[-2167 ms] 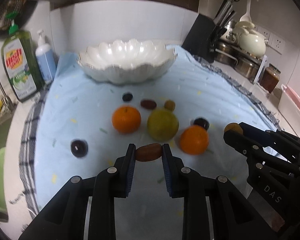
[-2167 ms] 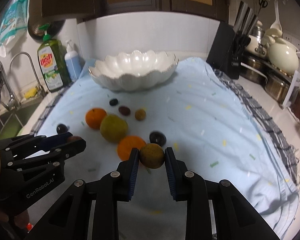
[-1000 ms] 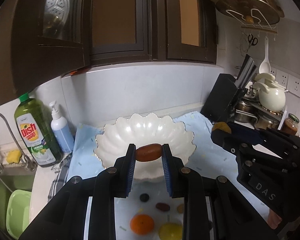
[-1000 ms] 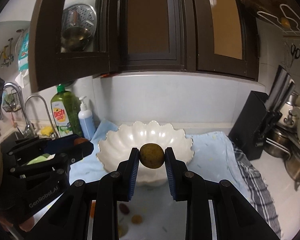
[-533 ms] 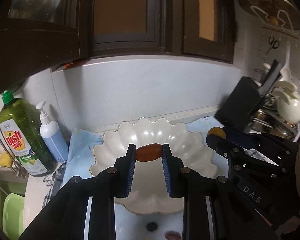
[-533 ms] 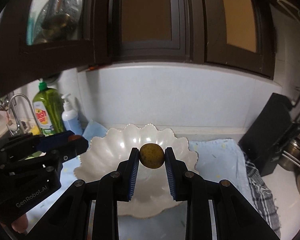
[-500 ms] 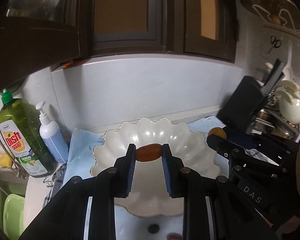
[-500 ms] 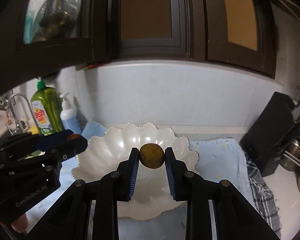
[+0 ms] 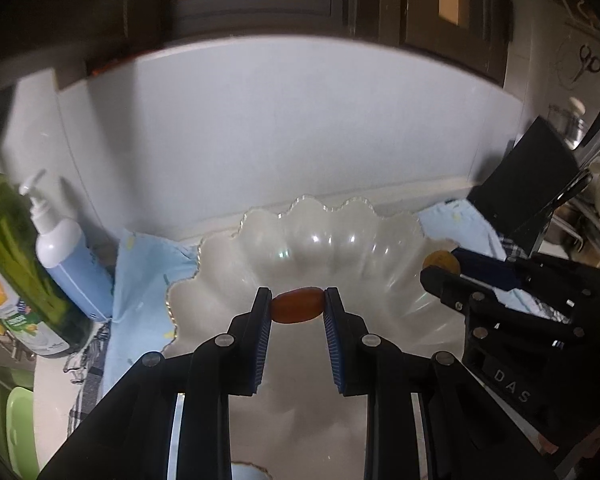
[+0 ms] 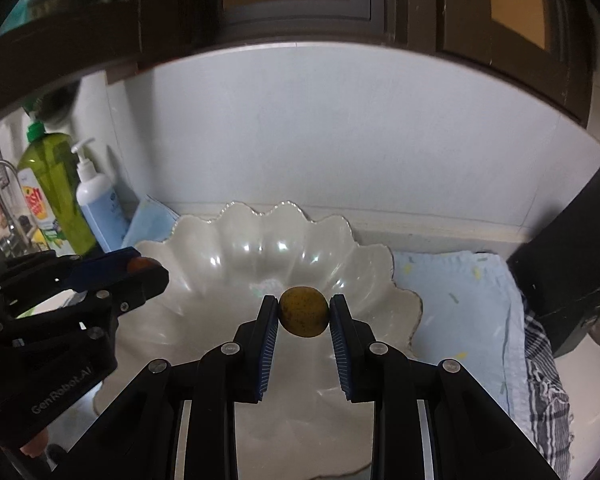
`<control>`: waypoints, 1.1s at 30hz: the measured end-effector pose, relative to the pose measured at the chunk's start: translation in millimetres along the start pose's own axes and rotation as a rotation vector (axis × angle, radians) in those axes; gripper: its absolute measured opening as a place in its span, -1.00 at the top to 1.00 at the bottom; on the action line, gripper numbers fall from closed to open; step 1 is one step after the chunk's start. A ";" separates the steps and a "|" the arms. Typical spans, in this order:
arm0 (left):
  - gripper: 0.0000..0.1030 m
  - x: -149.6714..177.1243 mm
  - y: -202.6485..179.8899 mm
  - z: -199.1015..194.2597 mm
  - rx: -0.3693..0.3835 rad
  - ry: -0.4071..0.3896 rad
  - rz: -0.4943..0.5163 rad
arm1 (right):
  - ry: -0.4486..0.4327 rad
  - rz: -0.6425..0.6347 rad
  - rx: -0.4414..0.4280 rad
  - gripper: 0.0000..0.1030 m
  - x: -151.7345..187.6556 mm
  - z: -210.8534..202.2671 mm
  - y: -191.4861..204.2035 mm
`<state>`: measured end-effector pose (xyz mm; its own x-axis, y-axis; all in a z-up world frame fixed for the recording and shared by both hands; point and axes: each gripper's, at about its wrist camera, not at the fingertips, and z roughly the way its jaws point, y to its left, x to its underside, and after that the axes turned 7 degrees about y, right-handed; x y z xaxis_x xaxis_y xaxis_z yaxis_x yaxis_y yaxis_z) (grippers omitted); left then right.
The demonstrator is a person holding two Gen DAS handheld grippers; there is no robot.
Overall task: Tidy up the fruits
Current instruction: 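Lift both held fruits and carry them over the white bowl, then open both grippers to drop the fruits into the bowl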
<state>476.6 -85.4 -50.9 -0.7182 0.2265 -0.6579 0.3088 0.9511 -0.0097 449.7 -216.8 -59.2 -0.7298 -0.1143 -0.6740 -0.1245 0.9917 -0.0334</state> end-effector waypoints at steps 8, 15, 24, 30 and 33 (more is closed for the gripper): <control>0.47 -2.3 1.8 24.4 0.026 0.086 -0.009 | 0.080 -0.004 -0.002 0.46 -4.4 22.1 -2.7; 0.01 -2.7 2.1 26.6 -0.001 0.087 -0.008 | 0.092 -0.001 0.010 0.19 -4.1 26.4 -3.6; -0.43 2.9 7.8 0.6 -0.072 0.042 0.001 | 0.055 0.025 0.047 -0.14 1.6 6.7 -5.6; -0.63 12.8 6.7 -29.8 -0.115 -0.010 0.015 | 0.017 0.048 0.048 -0.19 6.9 -18.2 -4.4; -0.67 18.9 11.2 -50.1 -0.098 -0.036 -0.013 | -0.015 0.045 0.056 -0.20 10.6 -35.4 -0.1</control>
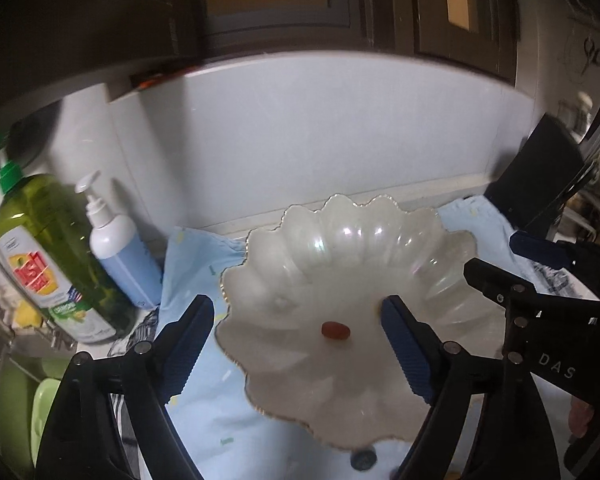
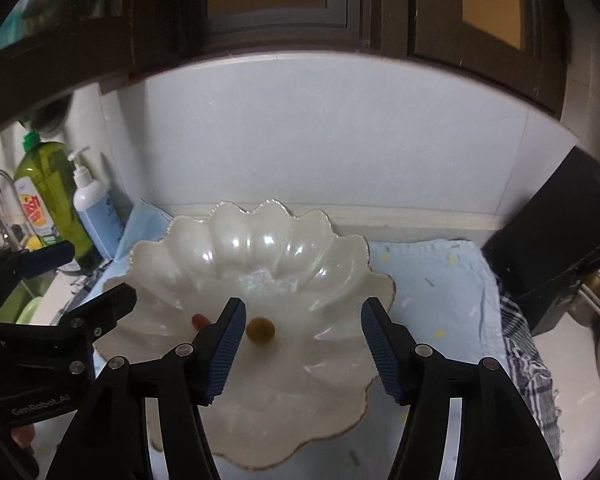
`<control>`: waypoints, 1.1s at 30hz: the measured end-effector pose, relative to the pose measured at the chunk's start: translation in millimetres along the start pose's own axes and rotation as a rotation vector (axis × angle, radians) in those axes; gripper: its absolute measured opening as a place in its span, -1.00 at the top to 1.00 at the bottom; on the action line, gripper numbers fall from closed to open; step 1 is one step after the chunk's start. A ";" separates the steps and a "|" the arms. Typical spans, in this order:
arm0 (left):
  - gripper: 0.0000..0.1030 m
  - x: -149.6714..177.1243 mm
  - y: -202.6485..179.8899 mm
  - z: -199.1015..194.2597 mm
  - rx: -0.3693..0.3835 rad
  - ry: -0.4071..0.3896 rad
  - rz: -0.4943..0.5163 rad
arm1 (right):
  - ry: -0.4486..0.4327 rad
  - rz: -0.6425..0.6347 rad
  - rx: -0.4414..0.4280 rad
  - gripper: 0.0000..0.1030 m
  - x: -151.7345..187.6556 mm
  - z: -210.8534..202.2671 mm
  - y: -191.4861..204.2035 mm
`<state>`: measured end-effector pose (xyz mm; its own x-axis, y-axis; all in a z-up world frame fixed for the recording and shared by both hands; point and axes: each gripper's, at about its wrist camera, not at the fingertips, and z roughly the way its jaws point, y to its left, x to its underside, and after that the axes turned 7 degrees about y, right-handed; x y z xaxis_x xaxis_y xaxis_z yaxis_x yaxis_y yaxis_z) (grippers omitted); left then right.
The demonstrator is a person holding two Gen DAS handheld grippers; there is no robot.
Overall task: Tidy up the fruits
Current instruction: 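Open both grippers to drop the fruits into the bowl, then move both tools back toward the remaining fruits on the cloth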
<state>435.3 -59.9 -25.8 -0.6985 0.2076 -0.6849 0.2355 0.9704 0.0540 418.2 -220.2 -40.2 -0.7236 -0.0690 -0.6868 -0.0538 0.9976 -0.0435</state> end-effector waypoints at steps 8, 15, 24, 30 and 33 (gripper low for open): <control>-0.78 17.6 12.3 -58.2 -0.032 -0.105 -0.021 | -0.097 -0.005 0.018 -0.35 13.2 -53.7 15.8; -0.84 36.6 21.5 -97.6 -0.016 -0.138 -0.048 | -0.152 -0.009 0.019 -0.35 31.7 -94.3 30.8; -0.94 62.3 32.4 -127.4 -0.017 -0.136 -0.075 | -0.162 0.015 0.019 -0.35 59.6 -126.0 47.8; -0.97 82.6 38.9 -140.6 -0.025 -0.128 -0.067 | -0.155 0.042 0.020 -0.35 79.2 -137.4 58.3; -0.97 93.8 43.0 -144.9 -0.022 -0.113 -0.068 | -0.149 0.046 0.028 -0.35 89.1 -141.5 64.4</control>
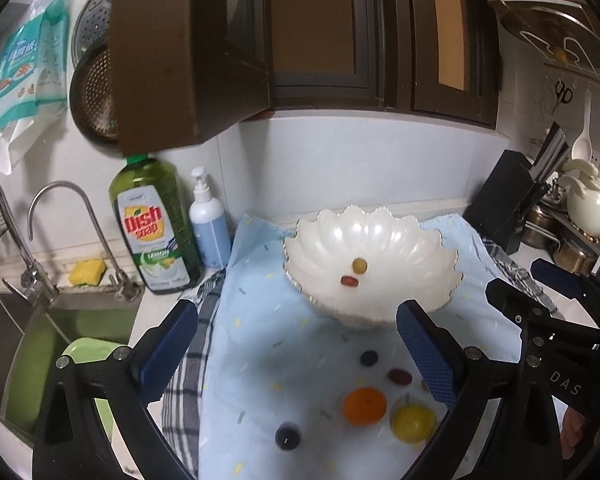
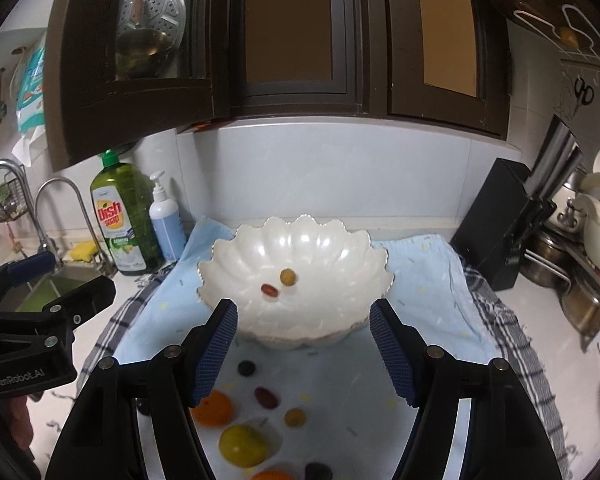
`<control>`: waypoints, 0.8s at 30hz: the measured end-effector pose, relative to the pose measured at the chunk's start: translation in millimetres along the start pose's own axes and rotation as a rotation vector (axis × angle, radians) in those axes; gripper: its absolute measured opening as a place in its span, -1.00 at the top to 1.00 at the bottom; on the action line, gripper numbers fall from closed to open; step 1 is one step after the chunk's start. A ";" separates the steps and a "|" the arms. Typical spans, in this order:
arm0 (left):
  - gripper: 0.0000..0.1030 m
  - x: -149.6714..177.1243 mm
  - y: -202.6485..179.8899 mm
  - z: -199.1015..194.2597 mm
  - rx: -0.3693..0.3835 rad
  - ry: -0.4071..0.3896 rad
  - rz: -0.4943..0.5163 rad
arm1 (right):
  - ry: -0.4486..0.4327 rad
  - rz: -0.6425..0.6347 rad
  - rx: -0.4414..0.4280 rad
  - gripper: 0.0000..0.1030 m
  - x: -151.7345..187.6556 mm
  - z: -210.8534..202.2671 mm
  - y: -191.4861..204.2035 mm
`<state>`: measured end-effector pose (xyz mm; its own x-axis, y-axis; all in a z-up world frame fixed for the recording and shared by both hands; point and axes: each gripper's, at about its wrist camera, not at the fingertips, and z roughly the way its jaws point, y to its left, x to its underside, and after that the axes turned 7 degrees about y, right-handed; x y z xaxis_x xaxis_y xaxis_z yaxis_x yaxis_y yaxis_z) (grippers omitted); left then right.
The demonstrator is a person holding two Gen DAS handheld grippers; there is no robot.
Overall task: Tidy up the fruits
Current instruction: 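Move both tools back toward the remaining fruits on the cloth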
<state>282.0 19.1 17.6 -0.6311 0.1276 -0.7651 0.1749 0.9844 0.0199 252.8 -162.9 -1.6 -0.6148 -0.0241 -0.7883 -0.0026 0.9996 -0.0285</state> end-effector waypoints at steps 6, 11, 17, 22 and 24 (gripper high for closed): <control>-0.97 24.0 11.0 -10.0 -0.007 0.018 0.011 | 0.021 0.003 0.005 -0.35 22.5 -9.8 14.3; -0.97 43.3 16.9 -9.6 0.004 0.056 0.039 | 0.048 -0.034 0.016 -0.35 39.2 -11.8 30.0; -0.96 66.4 21.4 -3.6 0.027 0.107 0.066 | 0.086 -0.058 0.039 -0.35 59.4 -12.4 41.8; -0.93 82.1 21.1 3.6 0.057 0.144 0.094 | 0.138 -0.068 0.043 -0.35 75.3 -7.1 47.2; -0.90 87.3 20.7 7.0 0.060 0.156 0.107 | 0.152 -0.066 0.054 -0.35 80.7 -5.1 47.7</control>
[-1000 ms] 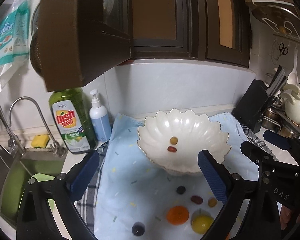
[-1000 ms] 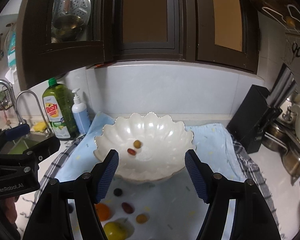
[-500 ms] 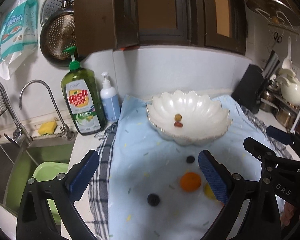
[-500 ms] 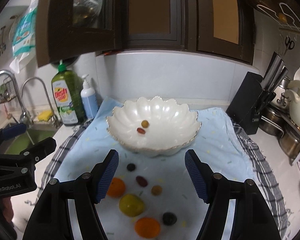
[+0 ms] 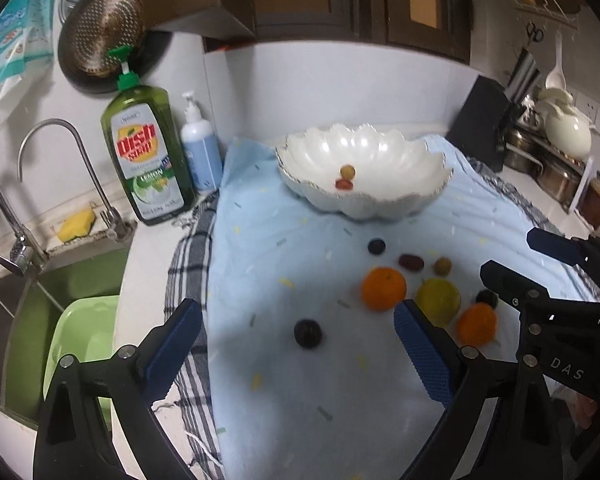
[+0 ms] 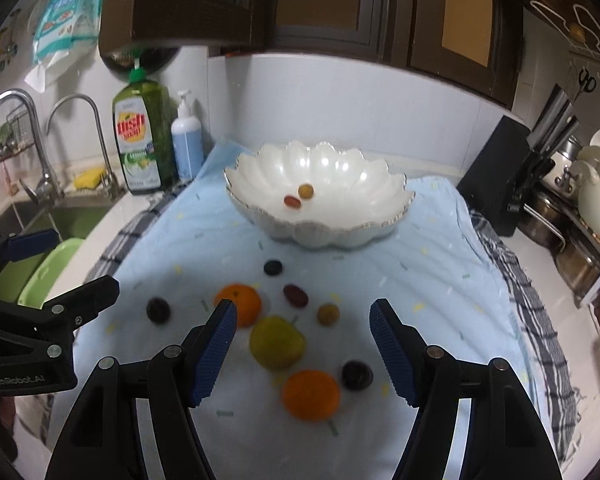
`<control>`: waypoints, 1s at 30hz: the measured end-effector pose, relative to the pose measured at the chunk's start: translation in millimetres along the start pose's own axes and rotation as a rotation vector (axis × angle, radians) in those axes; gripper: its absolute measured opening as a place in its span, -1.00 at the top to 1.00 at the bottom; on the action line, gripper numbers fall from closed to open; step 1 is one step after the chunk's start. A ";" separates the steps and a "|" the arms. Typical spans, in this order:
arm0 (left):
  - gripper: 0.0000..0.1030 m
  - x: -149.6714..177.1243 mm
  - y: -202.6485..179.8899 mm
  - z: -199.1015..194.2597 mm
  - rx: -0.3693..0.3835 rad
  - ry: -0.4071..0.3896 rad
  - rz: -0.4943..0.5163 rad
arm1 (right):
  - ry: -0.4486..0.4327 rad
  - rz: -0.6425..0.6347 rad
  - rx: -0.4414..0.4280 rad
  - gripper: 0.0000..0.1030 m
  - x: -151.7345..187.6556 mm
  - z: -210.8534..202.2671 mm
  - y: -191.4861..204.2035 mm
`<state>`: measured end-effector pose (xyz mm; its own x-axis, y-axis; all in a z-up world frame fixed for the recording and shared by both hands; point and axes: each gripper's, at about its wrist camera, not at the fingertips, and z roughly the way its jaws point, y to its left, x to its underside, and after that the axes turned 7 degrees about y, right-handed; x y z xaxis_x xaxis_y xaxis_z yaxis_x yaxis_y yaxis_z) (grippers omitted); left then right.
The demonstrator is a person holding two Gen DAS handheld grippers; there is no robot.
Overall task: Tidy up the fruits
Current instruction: 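Move both tools back toward the remaining fruits on the cloth, then grasp the orange with the right gripper while the left gripper grasps the dark plum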
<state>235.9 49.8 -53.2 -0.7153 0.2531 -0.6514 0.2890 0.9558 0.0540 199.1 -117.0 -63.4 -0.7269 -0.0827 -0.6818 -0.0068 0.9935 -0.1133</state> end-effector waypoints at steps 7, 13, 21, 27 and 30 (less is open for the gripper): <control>-0.81 12.3 -3.0 14.1 0.012 0.038 0.030 | 0.040 0.021 0.037 -0.35 19.2 9.3 1.8; -0.73 18.7 -1.8 29.4 0.024 0.062 0.038 | 0.074 0.024 0.055 -0.35 32.0 19.4 2.8; -0.63 21.3 -1.5 51.1 0.032 0.086 0.057 | 0.118 0.078 0.053 -0.35 41.3 35.4 -2.7; -0.50 21.1 -3.4 66.6 0.045 0.106 0.069 | 0.161 0.125 0.025 -0.34 46.6 49.0 -6.7; -0.41 20.0 -4.3 74.9 0.051 0.119 0.073 | 0.174 0.130 0.018 -0.34 48.1 54.2 -6.3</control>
<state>268.0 39.5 -123.2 -0.7608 0.3400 -0.5529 0.3723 0.9263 0.0574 201.3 -131.5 -134.6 -0.8282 0.0624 -0.5570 0.1062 0.9932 -0.0467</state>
